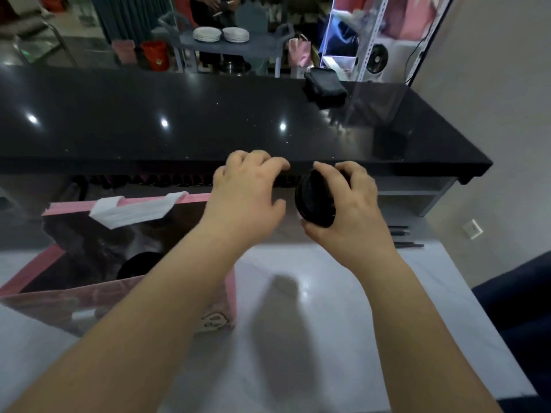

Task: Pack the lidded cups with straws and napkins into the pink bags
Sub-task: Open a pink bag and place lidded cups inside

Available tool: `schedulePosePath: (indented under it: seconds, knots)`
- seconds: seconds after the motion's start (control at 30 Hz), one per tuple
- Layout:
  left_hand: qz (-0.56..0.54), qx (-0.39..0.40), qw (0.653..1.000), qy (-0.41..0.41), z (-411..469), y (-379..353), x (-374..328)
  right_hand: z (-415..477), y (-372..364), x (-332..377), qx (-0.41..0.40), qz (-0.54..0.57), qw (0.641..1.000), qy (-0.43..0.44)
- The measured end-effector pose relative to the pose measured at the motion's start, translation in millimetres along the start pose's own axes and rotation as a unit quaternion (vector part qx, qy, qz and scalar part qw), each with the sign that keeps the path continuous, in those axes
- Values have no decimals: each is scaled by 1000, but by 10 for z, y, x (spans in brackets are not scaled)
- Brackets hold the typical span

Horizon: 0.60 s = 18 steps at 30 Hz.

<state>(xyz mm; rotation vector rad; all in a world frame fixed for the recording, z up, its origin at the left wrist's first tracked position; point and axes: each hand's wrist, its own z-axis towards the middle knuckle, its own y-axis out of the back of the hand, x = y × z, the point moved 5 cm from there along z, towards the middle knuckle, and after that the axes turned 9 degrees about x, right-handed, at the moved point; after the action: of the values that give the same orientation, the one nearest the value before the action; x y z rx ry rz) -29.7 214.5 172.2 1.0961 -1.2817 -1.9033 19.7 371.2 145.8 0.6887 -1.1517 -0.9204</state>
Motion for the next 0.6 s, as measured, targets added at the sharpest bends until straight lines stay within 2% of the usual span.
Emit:
schedulePosePath:
  seconds: [0.17, 0.43, 0.6]
  knots:
    - [-27, -21, 999, 18, -360, 413, 523, -8, 72, 615, -45, 15, 996, 78]
    - [-154, 19, 988, -15, -999, 775, 1280, 199, 214, 1367, -31, 113, 987, 113]
    - [-92, 57, 994, 15, -1185, 772, 1539, 126, 88, 1817, 33, 180, 971, 151]
